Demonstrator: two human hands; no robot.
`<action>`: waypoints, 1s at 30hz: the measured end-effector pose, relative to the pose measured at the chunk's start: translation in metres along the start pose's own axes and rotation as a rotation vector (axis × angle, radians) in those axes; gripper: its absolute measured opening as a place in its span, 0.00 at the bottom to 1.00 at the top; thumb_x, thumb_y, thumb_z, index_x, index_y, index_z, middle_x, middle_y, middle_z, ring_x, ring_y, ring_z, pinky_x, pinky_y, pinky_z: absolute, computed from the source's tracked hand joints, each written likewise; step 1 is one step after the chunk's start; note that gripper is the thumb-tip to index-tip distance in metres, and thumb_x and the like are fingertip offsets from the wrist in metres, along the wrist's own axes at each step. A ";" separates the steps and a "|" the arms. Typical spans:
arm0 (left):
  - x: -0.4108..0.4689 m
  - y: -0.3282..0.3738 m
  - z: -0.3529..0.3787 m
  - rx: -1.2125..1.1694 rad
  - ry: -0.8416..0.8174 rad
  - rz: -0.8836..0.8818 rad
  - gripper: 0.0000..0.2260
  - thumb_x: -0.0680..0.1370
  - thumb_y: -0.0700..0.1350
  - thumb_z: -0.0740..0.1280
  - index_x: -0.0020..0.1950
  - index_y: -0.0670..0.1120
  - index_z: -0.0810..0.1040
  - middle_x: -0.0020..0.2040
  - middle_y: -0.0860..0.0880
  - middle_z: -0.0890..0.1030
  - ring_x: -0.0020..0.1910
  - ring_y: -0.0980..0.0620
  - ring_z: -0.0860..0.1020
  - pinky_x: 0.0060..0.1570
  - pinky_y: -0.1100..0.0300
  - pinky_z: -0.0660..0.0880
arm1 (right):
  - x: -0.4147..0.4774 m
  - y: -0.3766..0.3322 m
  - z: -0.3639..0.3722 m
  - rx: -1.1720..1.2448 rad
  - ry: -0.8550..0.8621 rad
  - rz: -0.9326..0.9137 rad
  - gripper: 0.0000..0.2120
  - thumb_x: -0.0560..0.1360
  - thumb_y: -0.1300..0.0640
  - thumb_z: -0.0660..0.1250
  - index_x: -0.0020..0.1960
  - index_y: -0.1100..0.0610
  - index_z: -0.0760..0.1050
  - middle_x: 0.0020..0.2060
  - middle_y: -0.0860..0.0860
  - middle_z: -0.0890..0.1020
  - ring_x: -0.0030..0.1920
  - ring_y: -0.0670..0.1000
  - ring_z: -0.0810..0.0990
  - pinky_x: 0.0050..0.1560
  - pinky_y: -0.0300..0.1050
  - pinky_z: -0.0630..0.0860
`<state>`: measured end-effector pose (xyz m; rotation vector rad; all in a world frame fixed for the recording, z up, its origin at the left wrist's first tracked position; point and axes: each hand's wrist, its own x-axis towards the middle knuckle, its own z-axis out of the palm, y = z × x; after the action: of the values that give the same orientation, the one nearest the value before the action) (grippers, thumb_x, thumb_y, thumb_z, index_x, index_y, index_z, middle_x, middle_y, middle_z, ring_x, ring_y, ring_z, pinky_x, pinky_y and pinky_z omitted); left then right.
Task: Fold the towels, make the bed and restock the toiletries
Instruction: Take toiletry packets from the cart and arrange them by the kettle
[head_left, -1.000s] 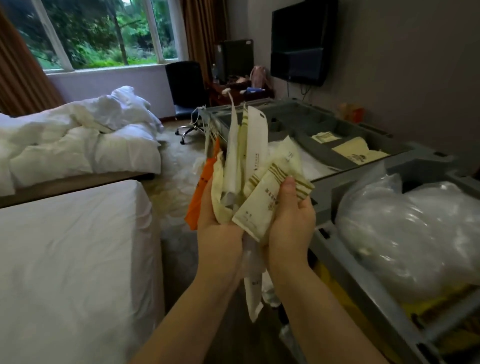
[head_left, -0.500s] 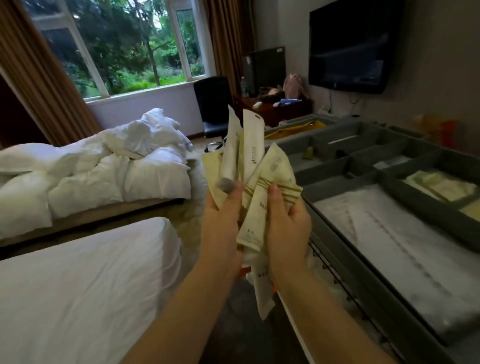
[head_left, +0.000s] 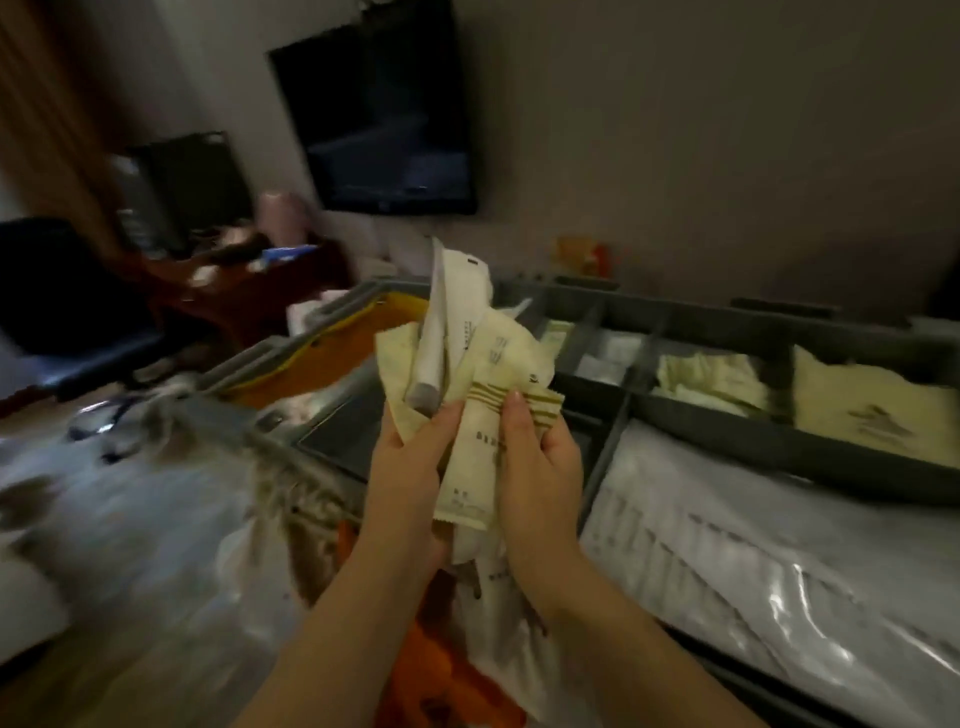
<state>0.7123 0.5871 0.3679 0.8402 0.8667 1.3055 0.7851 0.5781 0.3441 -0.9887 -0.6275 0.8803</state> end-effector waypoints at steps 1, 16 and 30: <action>0.016 -0.002 0.001 0.069 -0.058 -0.034 0.18 0.76 0.41 0.66 0.65 0.52 0.74 0.46 0.49 0.85 0.42 0.50 0.84 0.34 0.57 0.80 | 0.009 0.005 0.002 -0.001 0.075 0.009 0.06 0.79 0.52 0.61 0.46 0.48 0.76 0.36 0.42 0.84 0.39 0.41 0.83 0.38 0.36 0.79; 0.132 -0.048 0.081 -0.011 -0.401 -0.361 0.16 0.78 0.34 0.64 0.62 0.50 0.75 0.49 0.44 0.84 0.43 0.46 0.84 0.34 0.54 0.80 | 0.102 0.012 -0.037 -0.102 0.507 -0.158 0.08 0.77 0.59 0.64 0.54 0.49 0.72 0.47 0.48 0.82 0.46 0.46 0.83 0.43 0.42 0.81; 0.186 -0.066 0.080 -0.102 -0.453 -0.364 0.18 0.76 0.31 0.63 0.59 0.51 0.76 0.47 0.49 0.84 0.44 0.51 0.84 0.36 0.59 0.80 | 0.176 0.002 -0.119 -0.450 0.733 0.079 0.24 0.79 0.49 0.63 0.72 0.54 0.65 0.63 0.54 0.76 0.58 0.52 0.78 0.58 0.52 0.77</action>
<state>0.8245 0.7649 0.3338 0.8103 0.5533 0.7908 0.9685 0.6766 0.3021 -1.6402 -0.1498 0.3859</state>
